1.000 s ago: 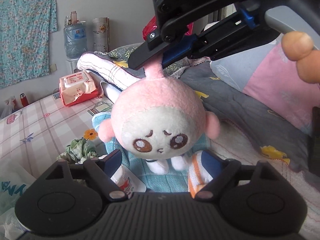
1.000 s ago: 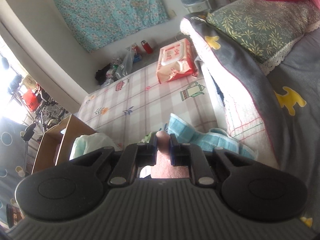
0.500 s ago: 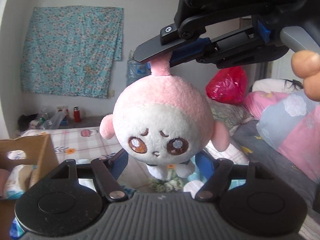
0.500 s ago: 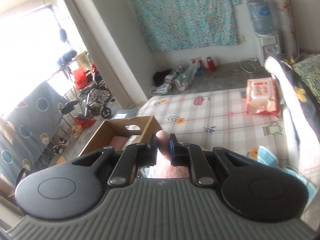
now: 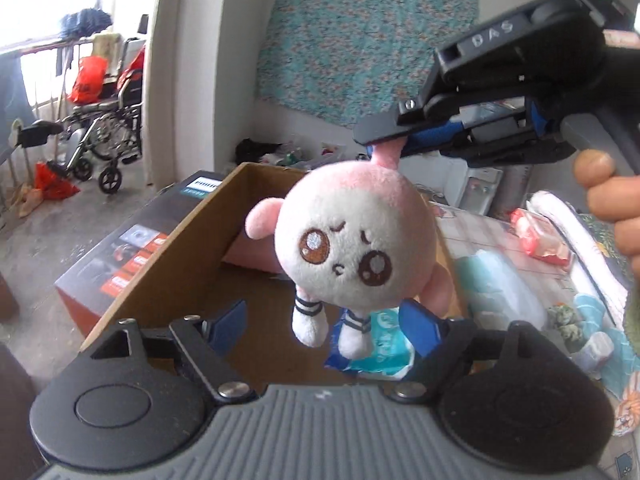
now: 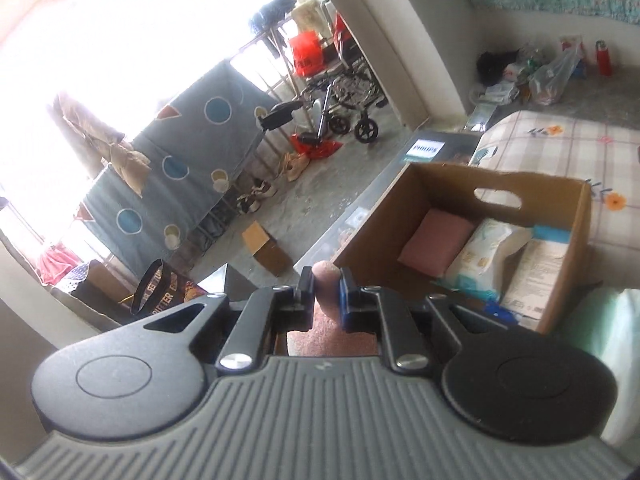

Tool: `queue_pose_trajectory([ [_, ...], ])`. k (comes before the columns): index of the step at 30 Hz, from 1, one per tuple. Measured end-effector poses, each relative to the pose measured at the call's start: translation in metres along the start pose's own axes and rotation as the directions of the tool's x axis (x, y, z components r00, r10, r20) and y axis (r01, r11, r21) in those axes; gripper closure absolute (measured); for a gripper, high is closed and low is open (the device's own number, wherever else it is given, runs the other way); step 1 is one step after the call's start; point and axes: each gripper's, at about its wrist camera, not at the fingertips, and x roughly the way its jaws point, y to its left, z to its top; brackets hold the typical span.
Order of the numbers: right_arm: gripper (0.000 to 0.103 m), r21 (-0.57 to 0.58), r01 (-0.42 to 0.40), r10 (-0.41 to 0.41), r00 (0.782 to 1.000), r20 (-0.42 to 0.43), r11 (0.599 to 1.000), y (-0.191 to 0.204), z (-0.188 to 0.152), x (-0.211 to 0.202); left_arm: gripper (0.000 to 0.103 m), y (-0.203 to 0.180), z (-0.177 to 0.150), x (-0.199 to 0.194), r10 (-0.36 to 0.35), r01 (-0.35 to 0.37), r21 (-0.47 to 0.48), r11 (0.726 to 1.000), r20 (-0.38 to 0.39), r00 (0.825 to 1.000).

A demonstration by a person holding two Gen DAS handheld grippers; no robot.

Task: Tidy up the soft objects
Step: 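Carry the plush doll with the right tool over the cardboard box, then open the right tool to drop the doll into the box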

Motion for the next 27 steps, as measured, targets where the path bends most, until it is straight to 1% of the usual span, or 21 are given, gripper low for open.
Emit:
queue_pose_trajectory([
  [2, 0.093, 0.046, -0.003, 0.006, 0.998, -0.069, 0.999, -0.008, 0.003, 0.038, 0.018, 0.014, 0.0, -0.001, 0.039, -0.039, -0.022, 0.999, -0.012, 0.999],
  [4, 0.093, 0.112, 0.016, 0.001, 0.988, -0.151, 0.994, -0.024, -0.001, 0.079, 0.018, 0.021, -0.001, 0.001, 0.054, -0.055, -0.035, 0.998, -0.022, 0.998],
  [7, 0.092, 0.152, 0.138, -0.098, 0.964, -0.246, 0.979, -0.059, -0.011, 0.132, 0.018, 0.025, 0.004, 0.004, 0.047, -0.048, -0.039, 0.998, -0.033, 0.998],
  [8, 0.093, 0.191, 0.161, -0.106, 0.958, -0.268, 0.968, -0.077, -0.015, 0.145, 0.018, 0.027, 0.002, 0.004, 0.044, -0.045, -0.035, 0.998, -0.033, 0.998],
  [9, 0.093, 0.232, 0.159, -0.094, 0.958, -0.271, 0.96, -0.094, -0.015, 0.152, 0.018, 0.027, 0.004, 0.005, 0.041, -0.042, -0.031, 0.999, -0.032, 0.999],
  [10, 0.093, 0.263, 0.173, -0.103, 0.96, -0.26, 0.949, -0.105, -0.013, 0.155, 0.018, 0.023, 0.0, 0.002, 0.037, -0.038, -0.025, 0.999, -0.028, 0.999],
  [13, 0.092, 0.272, 0.226, -0.162, 0.958, -0.238, 0.935, -0.119, -0.002, 0.159, 0.018, 0.026, -0.002, 0.013, 0.025, -0.025, -0.017, 1.0, -0.028, 0.999],
  [15, 0.091, 0.253, 0.272, -0.211, 0.946, -0.246, 0.928, -0.126, 0.001, 0.163, 0.018, 0.024, -0.001, 0.016, 0.018, -0.018, -0.016, 1.0, -0.03, 0.999],
  [18, 0.089, 0.19, 0.351, -0.298, 0.919, -0.258, 0.917, -0.136, 0.001, 0.17, 0.018, 0.024, -0.004, 0.023, 0.011, -0.011, -0.017, 1.0, -0.04, 0.999],
  [21, 0.086, 0.144, 0.382, -0.336, 0.904, -0.265, 0.913, -0.14, -0.003, 0.176, 0.018, 0.021, -0.008, 0.027, 0.007, -0.008, -0.013, 1.0, -0.056, 0.998],
  [22, 0.084, 0.129, 0.387, -0.344, 0.9, -0.268, 0.913, -0.14, -0.005, 0.178, 0.018, 0.02, -0.009, 0.029, 0.007, -0.008, -0.009, 1.0, -0.061, 0.998],
  [24, 0.069, 0.093, 0.407, -0.371, 0.889, -0.268, 0.909, -0.139, -0.005, 0.179, 0.018, 0.018, -0.009, 0.033, 0.007, -0.007, 0.001, 1.0, -0.078, 0.997],
  [25, 0.065, 0.079, 0.414, -0.382, 0.885, -0.265, 0.907, -0.137, -0.004, 0.178, 0.018, 0.016, -0.008, 0.035, 0.007, -0.007, 0.006, 1.0, -0.084, 0.996],
  [26, 0.059, 0.068, 0.415, -0.386, 0.886, -0.255, 0.907, -0.135, -0.003, 0.177, 0.017, 0.014, -0.007, 0.037, 0.006, -0.005, 0.01, 1.0, -0.088, 0.996],
  [27, 0.056, 0.061, 0.406, -0.382, 0.893, -0.239, 0.912, -0.133, -0.002, 0.172, 0.017, 0.013, -0.007, 0.037, 0.004, -0.002, 0.015, 1.0, -0.089, 0.996],
])
